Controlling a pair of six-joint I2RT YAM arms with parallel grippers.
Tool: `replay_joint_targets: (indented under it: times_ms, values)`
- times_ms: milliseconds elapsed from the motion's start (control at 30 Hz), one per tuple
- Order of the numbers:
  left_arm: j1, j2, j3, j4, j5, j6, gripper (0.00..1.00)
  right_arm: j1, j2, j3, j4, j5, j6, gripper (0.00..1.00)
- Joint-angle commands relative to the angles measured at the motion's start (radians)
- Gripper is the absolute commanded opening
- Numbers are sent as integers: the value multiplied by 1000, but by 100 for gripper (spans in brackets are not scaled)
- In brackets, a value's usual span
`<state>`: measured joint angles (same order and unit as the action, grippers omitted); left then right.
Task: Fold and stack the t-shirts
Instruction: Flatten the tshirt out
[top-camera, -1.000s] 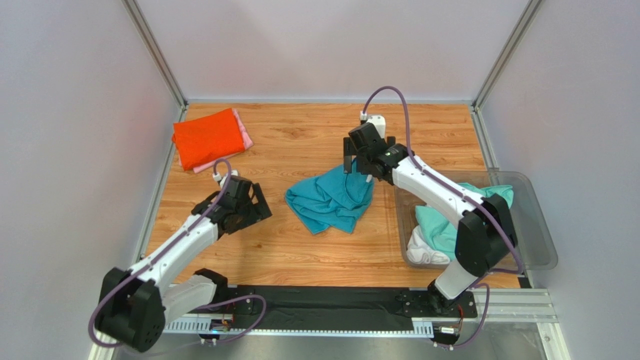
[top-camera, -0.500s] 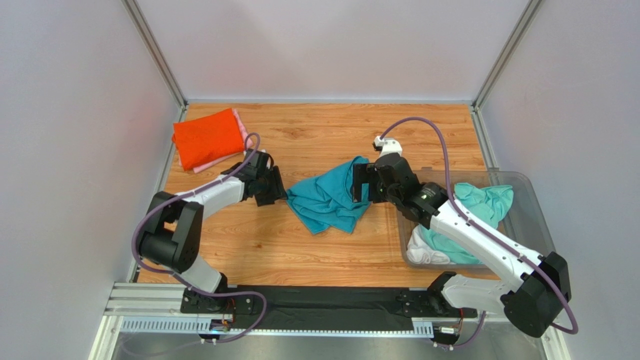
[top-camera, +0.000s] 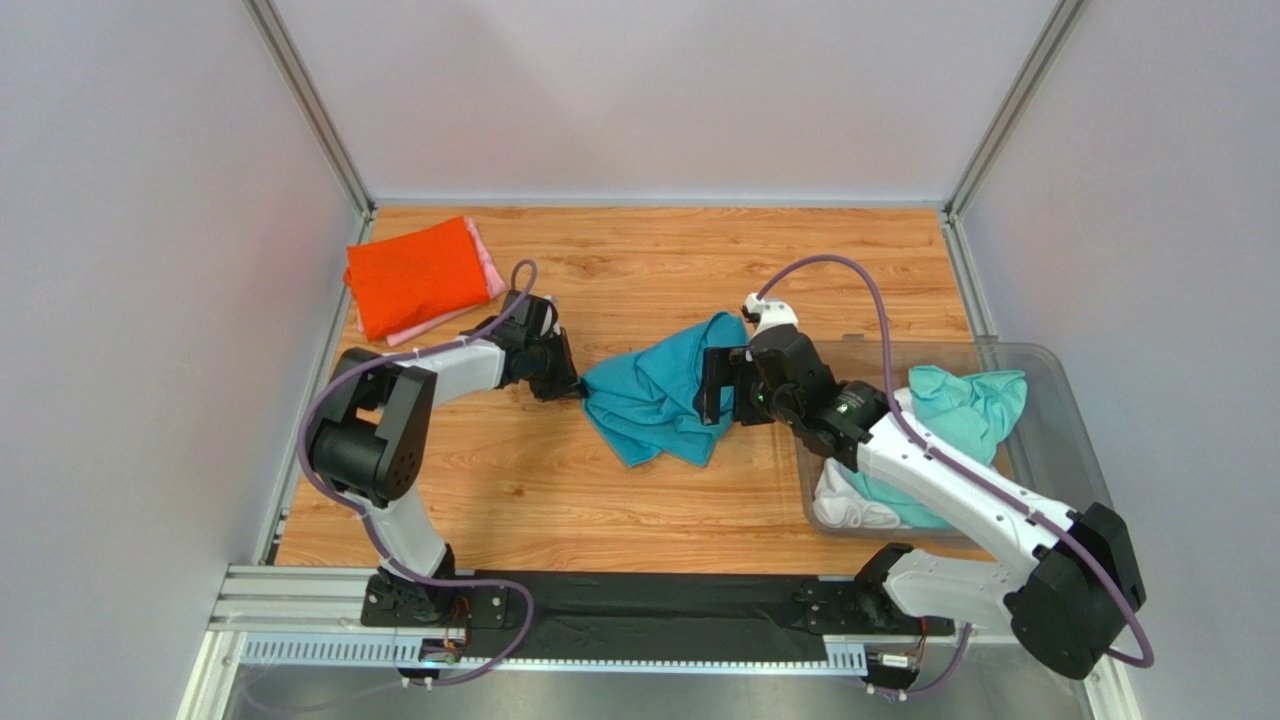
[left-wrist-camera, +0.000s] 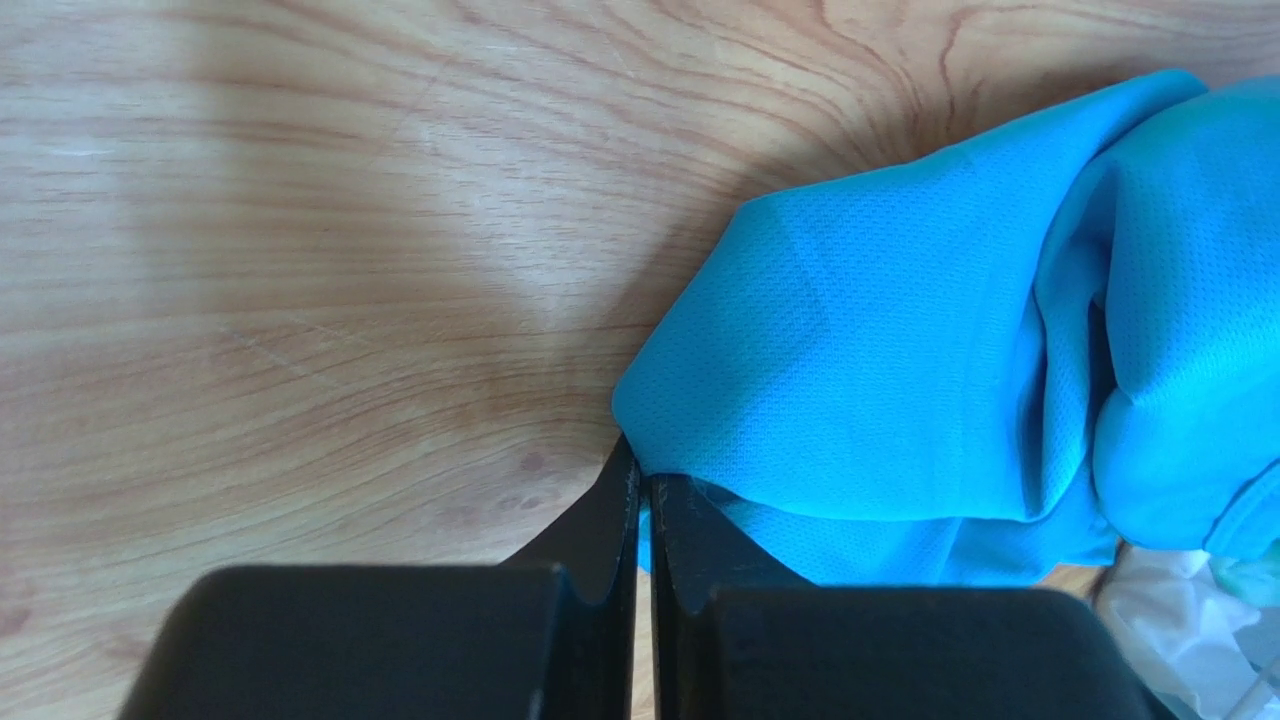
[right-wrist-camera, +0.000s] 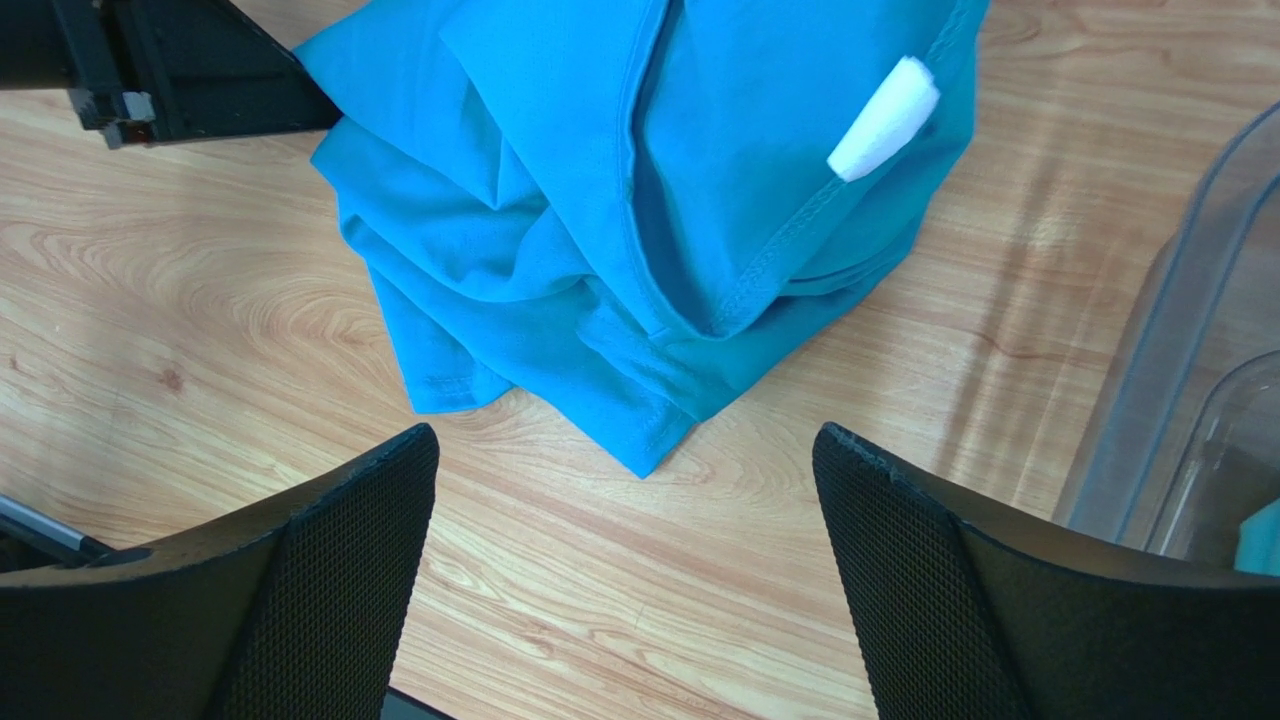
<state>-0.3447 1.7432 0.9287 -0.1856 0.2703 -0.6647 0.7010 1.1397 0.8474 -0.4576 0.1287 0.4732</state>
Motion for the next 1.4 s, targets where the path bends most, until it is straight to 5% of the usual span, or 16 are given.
replay_joint_targets:
  times_ms: [0, 200, 467, 767, 933, 1100, 1367]
  values:
    - [1, 13, 13, 31, 24, 22, 0, 8, 50, -11, 89, -12, 47, 95]
    - [1, -115, -86, 58, -5, 22, 0, 12, 165, 8, 149, 69, 117, 77]
    - [0, -237, -263, 117, 26, -21, 0, 11, 319, 45, 177, 149, 156, 75]
    - [0, -300, -311, 127, 7, -1, 0, 12, 425, 111, 261, 57, 145, 65]
    - [0, -287, -300, 101, -8, 1, 0, 12, 450, 150, 263, 6, 146, 30]
    - [0, -355, -298, 55, -89, 2, 0, 15, 372, 116, 218, 12, 163, 4]
    - [-2, -672, -288, -132, -221, -7, 0, 14, -24, -2, 174, -26, 124, 0]
